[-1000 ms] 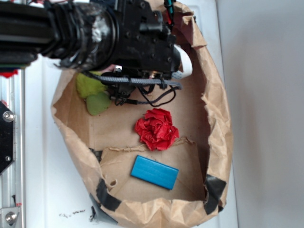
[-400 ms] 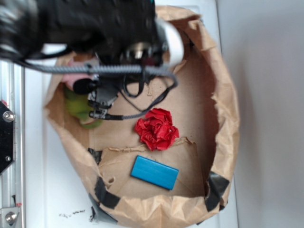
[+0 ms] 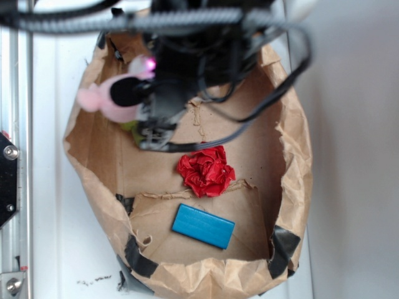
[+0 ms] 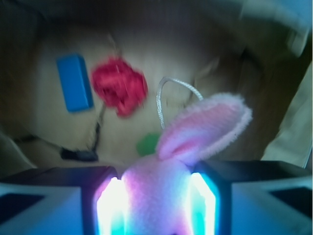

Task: Grab the pink bunny.

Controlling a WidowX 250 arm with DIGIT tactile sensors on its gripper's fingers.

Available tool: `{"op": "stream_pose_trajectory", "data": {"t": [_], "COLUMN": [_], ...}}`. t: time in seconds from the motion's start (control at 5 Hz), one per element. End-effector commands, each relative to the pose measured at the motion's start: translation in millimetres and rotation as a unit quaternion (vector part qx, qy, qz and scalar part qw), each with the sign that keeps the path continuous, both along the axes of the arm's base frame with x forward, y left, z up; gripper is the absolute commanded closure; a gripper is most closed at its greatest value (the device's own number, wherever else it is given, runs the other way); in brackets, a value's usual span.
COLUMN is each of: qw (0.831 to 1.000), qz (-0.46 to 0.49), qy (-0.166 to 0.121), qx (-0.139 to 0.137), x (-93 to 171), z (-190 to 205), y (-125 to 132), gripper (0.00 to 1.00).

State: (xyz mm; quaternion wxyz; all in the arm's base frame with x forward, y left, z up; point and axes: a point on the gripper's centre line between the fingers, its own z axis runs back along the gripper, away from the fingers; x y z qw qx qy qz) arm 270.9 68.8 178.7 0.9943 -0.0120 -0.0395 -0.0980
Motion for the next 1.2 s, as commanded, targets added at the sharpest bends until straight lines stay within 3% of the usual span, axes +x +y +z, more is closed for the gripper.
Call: {"op": "stream_pose_trajectory", "data": {"t": [0.0, 0.2, 0.4, 1.0], "qw": [0.996, 0.995, 0.991, 0.986], "qz": [0.051, 0.061, 0.069, 0.079], "qy": [-0.074, -0.077, -0.114, -0.133], "qx": [-0.017, -0.022, 0.000, 0.053], "x": [23.2, 25.8, 20.0, 15.6], "z": [22.2, 13.0, 6.5, 3.9], "y": [3.4, -0.7, -11.1, -20.1], "gripper": [1.00, 1.00, 1.00, 1.00]}}
